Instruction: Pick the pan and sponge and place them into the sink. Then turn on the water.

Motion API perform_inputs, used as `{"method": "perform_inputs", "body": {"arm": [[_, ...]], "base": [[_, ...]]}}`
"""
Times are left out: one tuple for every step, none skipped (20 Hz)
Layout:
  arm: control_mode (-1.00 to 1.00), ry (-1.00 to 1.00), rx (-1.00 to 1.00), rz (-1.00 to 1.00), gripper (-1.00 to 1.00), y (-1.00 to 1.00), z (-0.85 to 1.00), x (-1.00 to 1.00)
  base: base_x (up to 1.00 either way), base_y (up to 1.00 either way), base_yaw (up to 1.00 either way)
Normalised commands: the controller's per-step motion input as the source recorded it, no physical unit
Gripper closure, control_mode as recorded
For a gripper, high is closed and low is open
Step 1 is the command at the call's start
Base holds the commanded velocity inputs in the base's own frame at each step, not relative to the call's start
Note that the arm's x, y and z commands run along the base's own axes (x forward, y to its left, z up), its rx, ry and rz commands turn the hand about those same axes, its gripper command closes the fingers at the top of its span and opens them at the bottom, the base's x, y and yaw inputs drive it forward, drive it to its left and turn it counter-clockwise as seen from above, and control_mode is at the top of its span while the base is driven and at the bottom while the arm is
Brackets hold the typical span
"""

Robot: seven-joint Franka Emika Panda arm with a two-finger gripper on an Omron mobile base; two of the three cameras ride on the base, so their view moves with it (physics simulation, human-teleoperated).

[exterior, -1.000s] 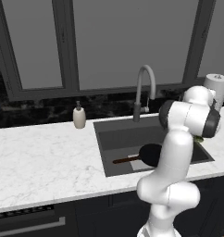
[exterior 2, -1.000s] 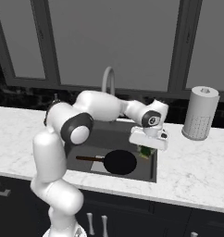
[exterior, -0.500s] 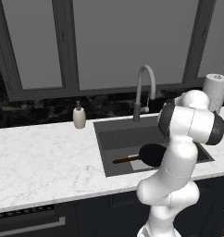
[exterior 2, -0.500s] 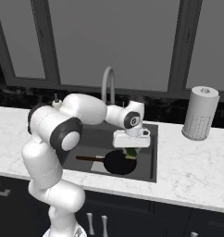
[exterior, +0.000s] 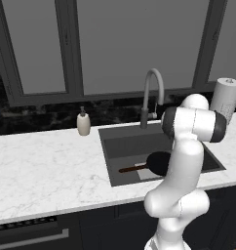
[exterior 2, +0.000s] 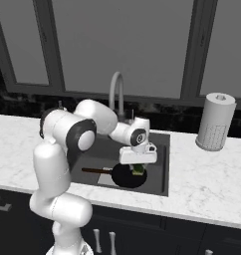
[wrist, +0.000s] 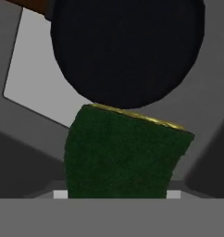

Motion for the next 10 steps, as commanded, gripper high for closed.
{"method": "perform_inputs", "body": {"arm": [[-1.00, 0.00, 0.00, 0.00, 1.00, 0.00, -0.65, 0.46], [-1.00, 0.00, 0.00, 0.00, 1.00, 0.00, -0.66, 0.38], [-1.00, 0.00, 0.00, 0.00, 1.00, 0.00, -0.66, 0.36], [-1.00, 0.00, 0.00, 0.00, 1.00, 0.00, -0.68, 0.35], [-1.00, 0.00, 0.00, 0.00, 1.00, 0.00, -0.68, 0.31], [-1.00, -0.01, 0.00, 0.00, 1.00, 0.00, -0.69, 0.26], [-1.00, 0.00, 0.00, 0.00, 1.00, 0.00, -0.64, 0.24], [-1.00, -0.01, 0.00, 0.00, 1.00, 0.00, -0.56, 0.26], [-1.00, 0.00, 0.00, 0.00, 1.00, 0.00, -0.52, 0.29], [-1.00, 0.00, 0.00, 0.00, 1.00, 0.00, -0.45, 0.31]], "base": [[0.00, 0.00, 0.00], [0.00, 0.00, 0.00], [0.00, 0.00, 0.00], [0.00, 0.00, 0.00], [0.00, 0.00, 0.00], [0.00, 0.00, 0.00], [0.00, 0.00, 0.00], [0.00, 0.00, 0.00], [0.00, 0.00, 0.00], [0.00, 0.00, 0.00]]}}
